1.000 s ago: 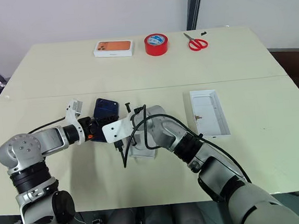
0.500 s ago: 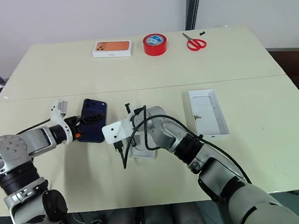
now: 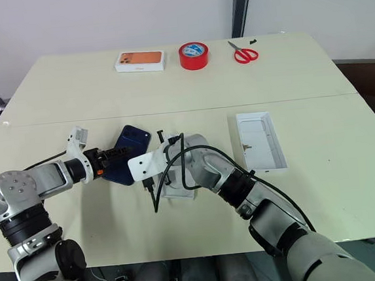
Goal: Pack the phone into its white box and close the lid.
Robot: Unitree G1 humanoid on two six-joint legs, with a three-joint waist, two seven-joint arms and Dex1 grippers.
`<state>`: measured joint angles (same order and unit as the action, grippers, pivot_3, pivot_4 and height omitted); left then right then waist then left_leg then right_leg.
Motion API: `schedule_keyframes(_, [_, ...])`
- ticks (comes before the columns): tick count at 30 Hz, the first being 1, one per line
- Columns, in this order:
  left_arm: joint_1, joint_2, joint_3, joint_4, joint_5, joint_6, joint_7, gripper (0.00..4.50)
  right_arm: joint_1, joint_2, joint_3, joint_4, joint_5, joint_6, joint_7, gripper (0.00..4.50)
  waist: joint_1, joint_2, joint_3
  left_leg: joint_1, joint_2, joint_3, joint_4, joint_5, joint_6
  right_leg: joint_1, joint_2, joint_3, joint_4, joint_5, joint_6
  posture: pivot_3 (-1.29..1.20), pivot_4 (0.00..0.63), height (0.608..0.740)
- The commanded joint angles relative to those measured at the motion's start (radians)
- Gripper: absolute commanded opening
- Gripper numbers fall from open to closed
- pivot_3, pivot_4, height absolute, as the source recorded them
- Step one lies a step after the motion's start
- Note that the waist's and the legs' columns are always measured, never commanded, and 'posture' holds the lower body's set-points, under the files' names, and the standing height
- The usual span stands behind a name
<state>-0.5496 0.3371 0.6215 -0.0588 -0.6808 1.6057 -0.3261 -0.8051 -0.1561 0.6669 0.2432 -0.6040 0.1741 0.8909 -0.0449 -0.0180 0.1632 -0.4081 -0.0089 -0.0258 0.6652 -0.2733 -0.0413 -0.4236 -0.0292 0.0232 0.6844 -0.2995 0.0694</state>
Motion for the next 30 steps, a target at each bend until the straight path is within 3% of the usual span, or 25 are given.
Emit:
schedule_keyframes(1, [-0.001, 0.012, 0.031, -0.029, -0.024, 0.009, 0.000, 2.89, -0.002, 0.008, -0.011, -0.049, 0.016, 0.011, 0.004, 0.00, 0.000, 0.000, 0.000, 0.000, 0.000, 0.000, 0.000, 0.000, 0.000, 0.000, 0.000, 0.000, 0.000, 0.000, 0.000, 0.00, 0.150, 0.740])
schedule_keyframes(15, [0.114, 0.151, -0.084, -0.117, -0.089, 0.009, -0.030, 2.89, 0.008, -0.018, -0.028, -0.149, 0.050, 0.076, 0.030, 0.00, 0.001, 0.000, 0.000, 0.000, 0.000, 0.000, 0.000, 0.000, 0.000, 0.000, 0.000, 0.000, 0.000, 0.000, 0.000, 0.00, 0.150, 0.740])
schedule_keyframes(30, [0.112, 0.097, -0.098, -0.099, -0.141, 0.009, -0.010, 2.89, -0.011, -0.060, 0.052, -0.109, -0.027, 0.027, 0.027, 0.00, 0.003, 0.000, 0.000, 0.000, 0.000, 0.000, 0.000, 0.000, 0.000, 0.000, -0.001, 0.000, 0.000, 0.000, 0.000, 0.00, 0.150, 0.740])
